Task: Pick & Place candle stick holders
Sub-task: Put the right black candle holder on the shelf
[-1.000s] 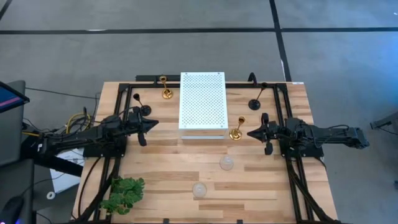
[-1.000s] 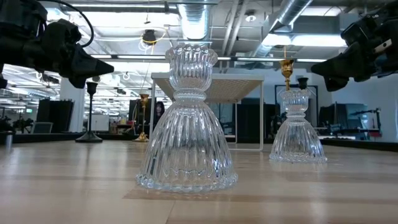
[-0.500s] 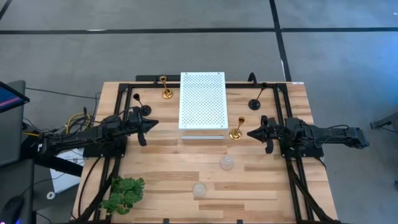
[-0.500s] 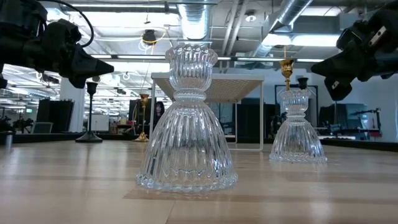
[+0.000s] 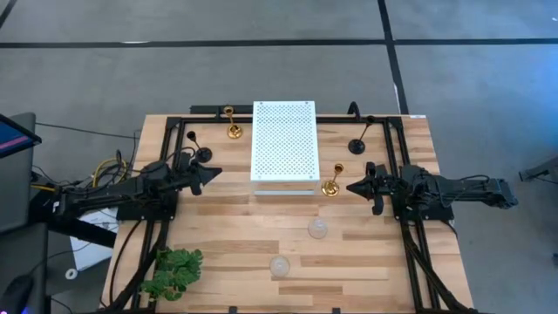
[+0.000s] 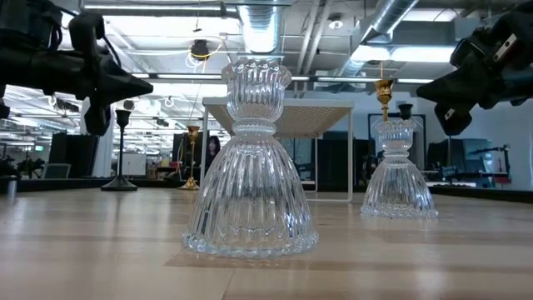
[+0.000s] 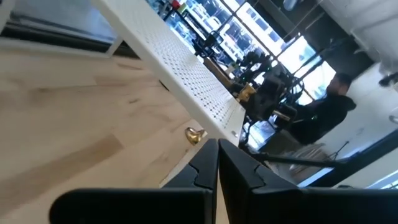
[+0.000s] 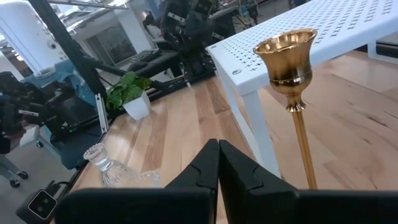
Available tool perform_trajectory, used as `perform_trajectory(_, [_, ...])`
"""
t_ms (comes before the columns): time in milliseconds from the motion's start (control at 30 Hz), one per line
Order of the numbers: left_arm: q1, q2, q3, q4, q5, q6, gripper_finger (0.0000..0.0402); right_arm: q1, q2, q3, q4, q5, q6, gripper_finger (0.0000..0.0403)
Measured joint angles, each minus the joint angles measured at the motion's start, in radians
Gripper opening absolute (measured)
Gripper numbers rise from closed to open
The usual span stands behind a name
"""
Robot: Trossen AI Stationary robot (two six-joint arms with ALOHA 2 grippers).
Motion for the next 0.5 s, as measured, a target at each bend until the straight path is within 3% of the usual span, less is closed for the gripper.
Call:
perform_trajectory(167, [0.0, 0.0, 0.0, 0.01, 0.0, -0.001, 0.0012, 0.0, 0.0, -0.002, 0.021, 0.001, 0.01, 0.0])
perform_trajectory(500, [0.0, 0.0, 0.0, 0.019, 0.0, -0.001, 0.0012, -0.001, 0.0, -0.002, 0.043, 0.004, 0.284, 0.0])
